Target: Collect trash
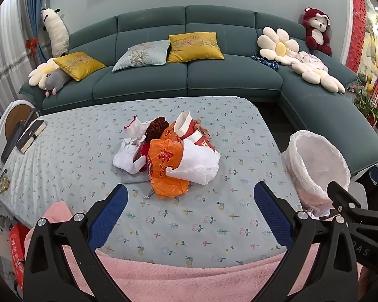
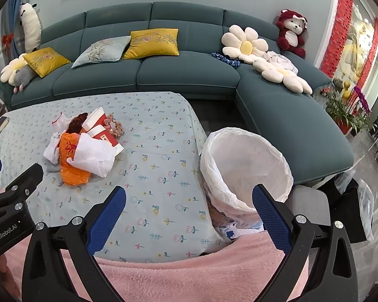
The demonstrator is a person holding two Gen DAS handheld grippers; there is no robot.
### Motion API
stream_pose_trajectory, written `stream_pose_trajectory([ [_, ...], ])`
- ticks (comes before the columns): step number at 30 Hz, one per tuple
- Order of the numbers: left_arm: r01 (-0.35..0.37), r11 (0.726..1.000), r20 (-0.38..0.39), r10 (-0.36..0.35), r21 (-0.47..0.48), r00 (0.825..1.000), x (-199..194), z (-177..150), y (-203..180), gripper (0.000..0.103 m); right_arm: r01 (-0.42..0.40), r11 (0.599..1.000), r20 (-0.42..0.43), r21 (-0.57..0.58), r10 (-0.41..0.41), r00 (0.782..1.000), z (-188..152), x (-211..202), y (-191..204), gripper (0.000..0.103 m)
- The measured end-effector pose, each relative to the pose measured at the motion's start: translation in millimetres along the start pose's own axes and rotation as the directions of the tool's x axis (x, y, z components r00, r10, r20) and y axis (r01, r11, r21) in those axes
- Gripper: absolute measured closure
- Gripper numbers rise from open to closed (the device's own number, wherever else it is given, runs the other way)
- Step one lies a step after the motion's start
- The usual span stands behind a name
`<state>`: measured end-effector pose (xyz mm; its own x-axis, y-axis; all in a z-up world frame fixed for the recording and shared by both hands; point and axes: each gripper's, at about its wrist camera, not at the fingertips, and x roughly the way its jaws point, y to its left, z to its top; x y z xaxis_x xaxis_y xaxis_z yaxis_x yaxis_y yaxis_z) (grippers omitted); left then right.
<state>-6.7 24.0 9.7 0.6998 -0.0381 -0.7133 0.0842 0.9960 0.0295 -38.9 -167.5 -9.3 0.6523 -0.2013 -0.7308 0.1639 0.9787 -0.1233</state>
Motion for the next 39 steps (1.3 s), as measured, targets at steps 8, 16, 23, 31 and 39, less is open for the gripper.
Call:
stream_pose_trajectory([
  [8,0.002,1.000,0.018,-0.002,0.008,1.000,-6.2,0.0,-3.1,0.007,-0.003,1.000,0.013,-0.001,0.003,1.000,0.4,-5.7,-1.0,0.007],
  [16,0.006,1.000,0.017,-0.006,-0.003,1.000,-3.9,3.0,-2.2,0.007,-0.006,1.000,0.028,0.003,0.006,1.000,5.3,-8.5,-0.4,0.007],
  [23,-0.004,1.000,0.021,0.004,-0.005,1.000,0.7,7.4,-1.2,0.007,-0.009,1.000,0.019,-0.004,0.009,1.000,7.6,-5.9,0.5,0.007],
  [31,-0.004,1.000,0.023,0.005,-0.010,1.000,4.3,12.9,2.0,0.007,-0.011,1.000,0.015,0.014,0.011,1.000,10.9,-2.2,-3.6,0.007],
  [39,-0.007,1.000,0.025,0.007,-0.013,1.000,6.2,16.0,3.8,0.007,-0.011,1.000,0.016,0.015,0.011,1.000,12.2,-1.8,-5.0,0.007],
])
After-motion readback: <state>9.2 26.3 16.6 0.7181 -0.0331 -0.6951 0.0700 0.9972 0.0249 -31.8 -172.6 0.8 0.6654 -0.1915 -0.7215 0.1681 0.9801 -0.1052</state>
